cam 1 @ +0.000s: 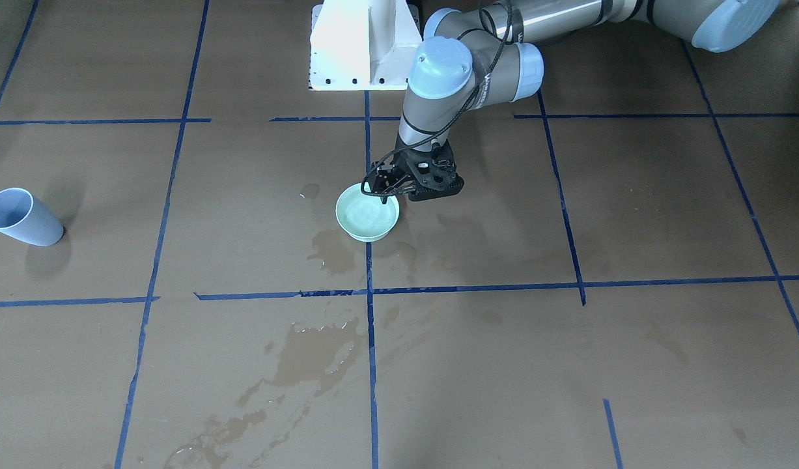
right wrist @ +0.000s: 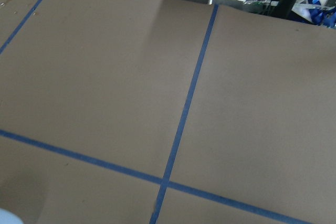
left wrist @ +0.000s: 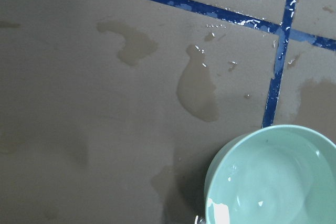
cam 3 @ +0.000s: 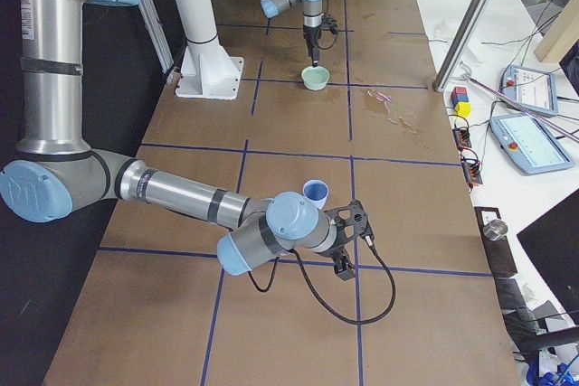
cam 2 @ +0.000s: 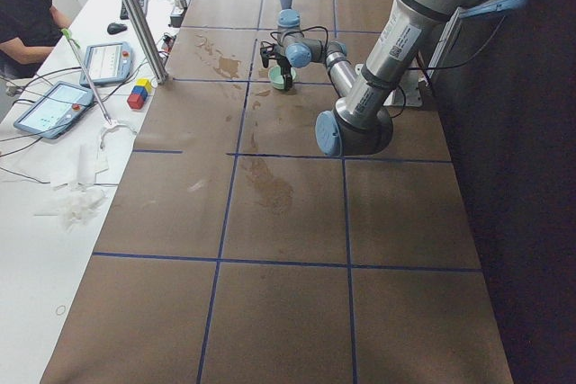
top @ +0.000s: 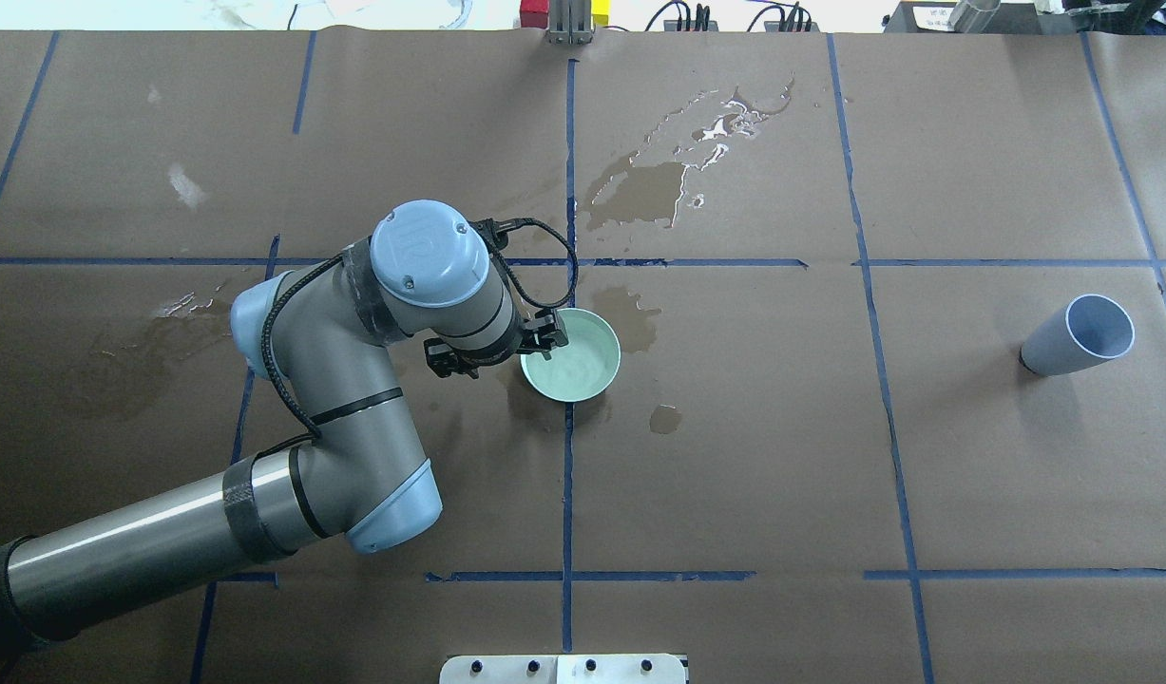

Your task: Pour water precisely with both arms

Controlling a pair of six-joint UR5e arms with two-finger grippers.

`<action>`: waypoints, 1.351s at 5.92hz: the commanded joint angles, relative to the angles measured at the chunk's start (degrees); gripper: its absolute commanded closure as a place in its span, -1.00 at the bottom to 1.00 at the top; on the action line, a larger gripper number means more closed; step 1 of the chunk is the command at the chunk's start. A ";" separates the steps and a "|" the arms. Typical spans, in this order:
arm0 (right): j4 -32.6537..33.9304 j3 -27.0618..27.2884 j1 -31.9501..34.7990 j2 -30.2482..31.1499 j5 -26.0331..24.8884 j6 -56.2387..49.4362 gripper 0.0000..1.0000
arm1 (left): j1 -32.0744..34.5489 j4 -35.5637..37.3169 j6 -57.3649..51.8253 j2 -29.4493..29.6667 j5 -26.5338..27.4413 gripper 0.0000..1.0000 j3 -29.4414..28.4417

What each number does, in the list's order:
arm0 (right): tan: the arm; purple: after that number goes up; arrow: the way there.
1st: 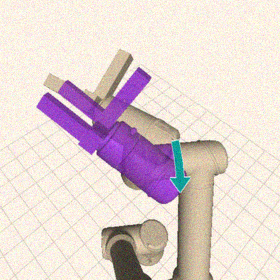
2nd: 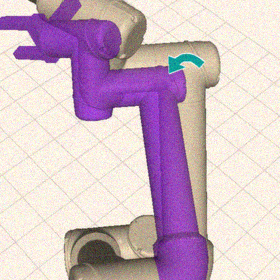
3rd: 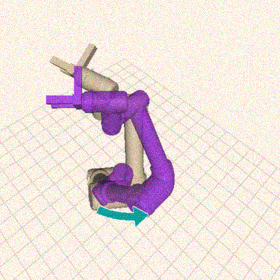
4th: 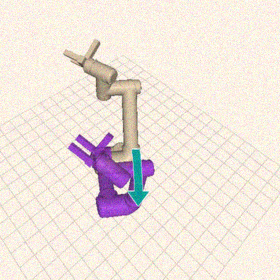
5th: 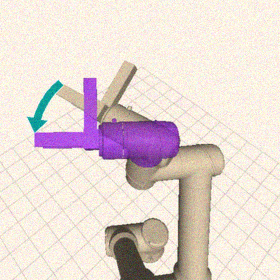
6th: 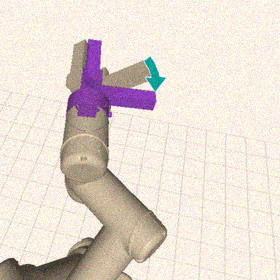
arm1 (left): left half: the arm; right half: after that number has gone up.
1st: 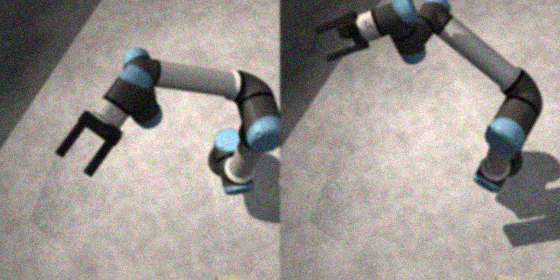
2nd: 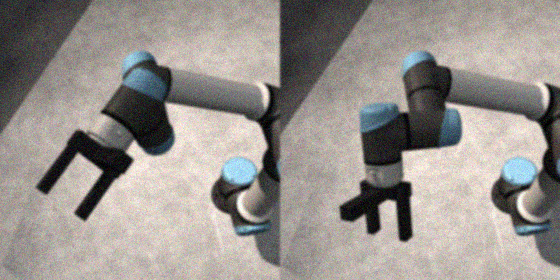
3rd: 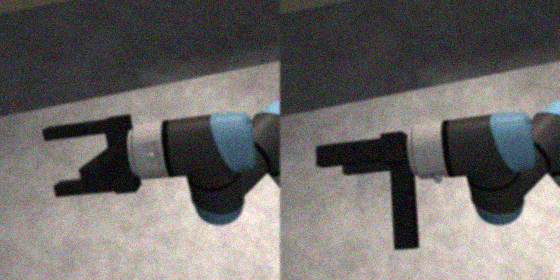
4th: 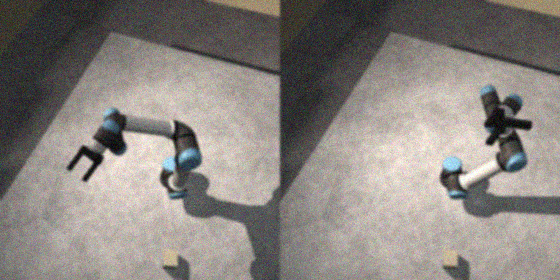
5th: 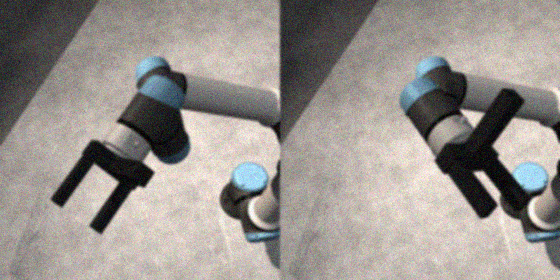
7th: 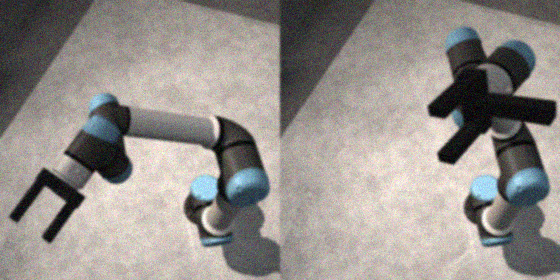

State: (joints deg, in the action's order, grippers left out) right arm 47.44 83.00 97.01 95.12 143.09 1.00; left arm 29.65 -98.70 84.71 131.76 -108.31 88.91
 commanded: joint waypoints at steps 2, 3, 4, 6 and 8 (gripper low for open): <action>15.17 1.19 -1.54 0.25 5.19 -3.72 -1.00 | -0.47 -2.11 0.37 0.69 0.03 -0.41 -2.34; 17.06 2.41 -2.25 0.16 1.09 -4.07 -1.00 | -0.55 -2.20 0.46 0.69 0.03 -0.41 -2.25; 25.43 7.65 -5.22 0.16 -4.78 -4.42 -1.00 | -0.64 -2.20 0.46 0.69 0.03 -0.41 -2.34; 47.57 17.16 -2.21 -0.02 -7.29 -22.95 -1.00 | -1.78 -3.95 0.37 0.34 0.03 -0.13 -2.95; 48.10 19.46 -0.34 0.85 -6.51 -25.52 -1.00 | -1.96 -6.32 0.29 0.43 0.03 0.18 -4.79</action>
State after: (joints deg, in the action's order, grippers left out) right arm 94.61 100.84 95.65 95.45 136.17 -23.16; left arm 27.81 -103.86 85.06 132.19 -108.28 85.04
